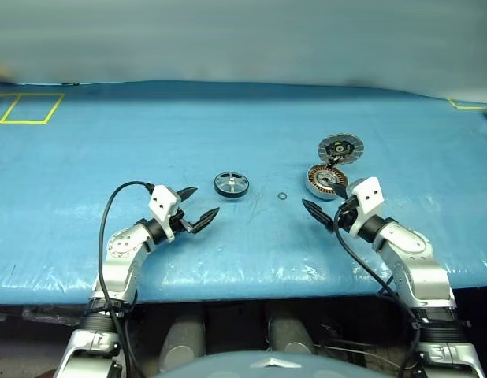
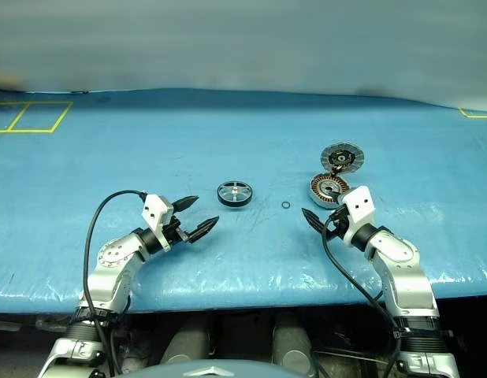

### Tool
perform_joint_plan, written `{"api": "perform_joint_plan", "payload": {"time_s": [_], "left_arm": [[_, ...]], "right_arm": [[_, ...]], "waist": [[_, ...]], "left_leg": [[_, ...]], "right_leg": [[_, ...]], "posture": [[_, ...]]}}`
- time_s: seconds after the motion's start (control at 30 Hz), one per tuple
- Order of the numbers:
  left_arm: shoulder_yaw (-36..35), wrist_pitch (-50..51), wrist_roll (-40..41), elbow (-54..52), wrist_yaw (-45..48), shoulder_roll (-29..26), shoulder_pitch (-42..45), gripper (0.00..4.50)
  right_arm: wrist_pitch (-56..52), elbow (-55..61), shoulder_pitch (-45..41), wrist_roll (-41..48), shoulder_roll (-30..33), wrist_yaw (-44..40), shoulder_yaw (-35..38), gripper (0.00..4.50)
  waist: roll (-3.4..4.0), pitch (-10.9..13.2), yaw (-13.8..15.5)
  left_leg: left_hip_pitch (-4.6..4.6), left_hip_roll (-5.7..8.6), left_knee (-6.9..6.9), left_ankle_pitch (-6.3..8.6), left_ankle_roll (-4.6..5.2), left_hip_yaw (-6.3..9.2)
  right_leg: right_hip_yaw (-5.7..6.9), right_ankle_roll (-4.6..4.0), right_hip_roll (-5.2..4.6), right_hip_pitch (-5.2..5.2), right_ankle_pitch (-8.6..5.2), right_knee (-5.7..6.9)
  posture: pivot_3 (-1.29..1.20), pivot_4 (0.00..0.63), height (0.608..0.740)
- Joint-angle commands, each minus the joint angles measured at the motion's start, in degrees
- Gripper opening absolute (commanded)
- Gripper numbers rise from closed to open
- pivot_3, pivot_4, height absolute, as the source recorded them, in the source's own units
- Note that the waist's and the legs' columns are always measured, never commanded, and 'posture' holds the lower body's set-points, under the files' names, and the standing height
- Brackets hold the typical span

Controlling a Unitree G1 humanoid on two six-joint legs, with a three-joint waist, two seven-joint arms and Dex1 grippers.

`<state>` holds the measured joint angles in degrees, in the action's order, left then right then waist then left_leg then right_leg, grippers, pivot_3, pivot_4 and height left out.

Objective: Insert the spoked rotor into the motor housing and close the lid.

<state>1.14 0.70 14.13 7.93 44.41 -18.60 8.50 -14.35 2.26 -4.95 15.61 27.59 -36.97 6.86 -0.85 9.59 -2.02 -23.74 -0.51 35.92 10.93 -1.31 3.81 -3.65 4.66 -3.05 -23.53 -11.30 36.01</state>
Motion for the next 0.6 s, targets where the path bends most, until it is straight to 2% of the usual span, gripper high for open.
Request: {"api": "perform_joint_plan", "payload": {"time_s": [0.03, 0.6], "left_arm": [[0.17, -0.37, 0.19, -2.87, -0.21, -0.25, 0.21, 4.5], [0.51, -0.22, 0.16, -2.95, -0.89, 0.17, 0.23, 4.5]], "right_arm": [[0.45, 0.61, -0.45, -0.02, 0.37, 0.2, 0.42, 4.46], [0.51, 0.71, -0.11, -0.08, 0.46, 0.16, 0.31, 4.46]], "waist": [[0.0, 0.0, 0.0], [0.0, 0.0, 0.01]], "left_leg": [[0.0, 0.0, 0.0, 0.0, 0.0, 0.0], [0.0, 0.0, 0.0, 0.0, 0.0, 0.0]], "right_leg": [[0.0, 0.0, 0.0, 0.0, 0.0, 0.0], [0.0, 0.0, 0.0, 0.0, 0.0, 0.0]], "posture": [[0.0, 0.15, 0.74], [0.0, 0.15, 0.74]]}}
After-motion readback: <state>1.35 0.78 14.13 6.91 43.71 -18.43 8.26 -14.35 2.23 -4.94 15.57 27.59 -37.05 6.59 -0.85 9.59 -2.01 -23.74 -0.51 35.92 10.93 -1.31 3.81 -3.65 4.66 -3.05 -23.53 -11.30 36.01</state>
